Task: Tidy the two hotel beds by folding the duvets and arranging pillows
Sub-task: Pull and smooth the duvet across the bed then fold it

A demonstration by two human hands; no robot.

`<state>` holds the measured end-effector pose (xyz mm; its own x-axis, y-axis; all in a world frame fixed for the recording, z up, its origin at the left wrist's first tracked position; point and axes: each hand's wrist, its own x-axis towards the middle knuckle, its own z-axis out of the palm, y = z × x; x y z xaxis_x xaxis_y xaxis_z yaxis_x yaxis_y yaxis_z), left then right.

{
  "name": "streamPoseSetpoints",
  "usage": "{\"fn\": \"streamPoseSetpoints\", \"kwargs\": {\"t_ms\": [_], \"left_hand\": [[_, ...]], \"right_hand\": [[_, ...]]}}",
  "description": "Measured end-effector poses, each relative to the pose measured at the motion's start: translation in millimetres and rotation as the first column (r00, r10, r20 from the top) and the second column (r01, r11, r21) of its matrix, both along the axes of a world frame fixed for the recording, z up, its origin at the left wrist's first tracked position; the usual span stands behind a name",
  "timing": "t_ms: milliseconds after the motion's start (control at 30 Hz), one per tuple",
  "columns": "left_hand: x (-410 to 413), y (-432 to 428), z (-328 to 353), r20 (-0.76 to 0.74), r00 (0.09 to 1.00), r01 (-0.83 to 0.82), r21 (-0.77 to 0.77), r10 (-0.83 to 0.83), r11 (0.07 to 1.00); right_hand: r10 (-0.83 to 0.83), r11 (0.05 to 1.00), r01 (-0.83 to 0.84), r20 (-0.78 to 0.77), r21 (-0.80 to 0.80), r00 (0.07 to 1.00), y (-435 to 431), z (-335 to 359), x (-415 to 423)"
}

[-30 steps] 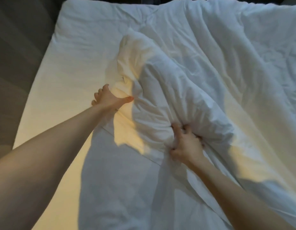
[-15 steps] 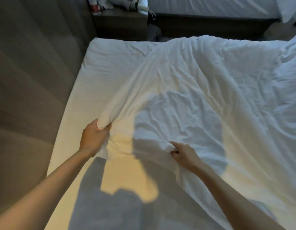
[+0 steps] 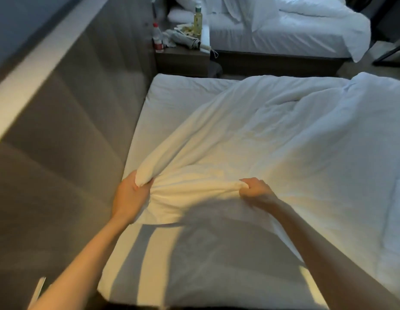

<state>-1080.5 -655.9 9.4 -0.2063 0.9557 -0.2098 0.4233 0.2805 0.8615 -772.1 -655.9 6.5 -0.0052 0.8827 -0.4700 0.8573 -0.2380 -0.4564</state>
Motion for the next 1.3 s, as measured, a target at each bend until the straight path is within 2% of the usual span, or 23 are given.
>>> {"fn": "streamPoseSetpoints", "kwargs": {"t_ms": [67,133,267,433,567,633,700,800,867,967,1100,1233,1300], "left_hand": [[-10.3,-40.9,-8.0,-0.053,0.999,-0.005,-0.062,0.002,0.998],[-14.9,-71.8,-17.4,-0.110,0.993,0.027,-0.114,-0.040,0.993],[-13.1,-84.7,-19.4,-0.116,0.990,0.064,-0.086,-0.074,0.994],[-5.0,-65.0,-3.2,0.006,0.999,0.054,-0.013,-0.054,0.998],[1.4,-19.7,38.8,0.104,0.995,-0.016,0.079,0.008,0.997],[2.4,8.6,66.4,0.140,0.990,-0.034,0.138,0.014,0.990],[2.3,36.0,94.0,0.101,0.995,-0.030,0.201,0.009,0.979],[0.5,78.3,130.2,0.084,0.996,-0.044,0.272,0.022,0.961],[1.0,106.5,151.4,0.149,0.988,-0.082,0.308,0.037,0.948],[3.9,145.0,187.0,0.229,0.973,-0.111,0.354,0.029,0.929],[6.8,203.9,236.4,0.276,0.961,-0.129,0.448,0.000,0.885],[28.3,262.1,285.3,0.310,0.948,-0.100,0.520,-0.078,0.848],[38.3,287.6,305.3,0.360,0.925,-0.097,0.531,-0.120,0.842]], "right_hand": [[0.065,0.997,-0.062,0.073,-0.043,0.995,-19.9,6.9,-6.2],[0.107,0.991,-0.101,0.077,-0.083,0.991,-38.2,10.5,-7.8],[0.156,0.977,-0.136,0.118,-0.165,0.981,-71.6,5.1,-6.7],[-0.032,0.999,0.031,0.171,0.008,0.985,-86.8,0.4,-1.1],[-0.256,0.952,0.267,-0.090,0.149,0.963,-53.6,55.1,-8.2],[-0.300,0.926,0.340,-0.223,0.166,0.927,-35.2,87.6,-17.1],[-0.333,0.901,0.405,-0.345,0.159,0.878,-19.9,123.0,-30.3],[-0.375,0.852,0.516,-0.589,0.084,0.716,3.2,176.7,-48.4],[-0.387,0.832,0.554,-0.693,0.022,0.608,22.8,209.5,-55.6],[-0.361,0.818,0.575,-0.787,-0.009,0.501,54.4,249.9,-62.5],[-0.283,0.821,0.570,-0.848,0.028,0.449,83.2,286.6,-67.1],[-0.172,0.824,0.564,-0.928,0.048,0.329,103.4,318.6,-64.6],[-0.137,0.809,0.583,-0.941,0.074,0.310,120.2,333.1,-64.7]]}}
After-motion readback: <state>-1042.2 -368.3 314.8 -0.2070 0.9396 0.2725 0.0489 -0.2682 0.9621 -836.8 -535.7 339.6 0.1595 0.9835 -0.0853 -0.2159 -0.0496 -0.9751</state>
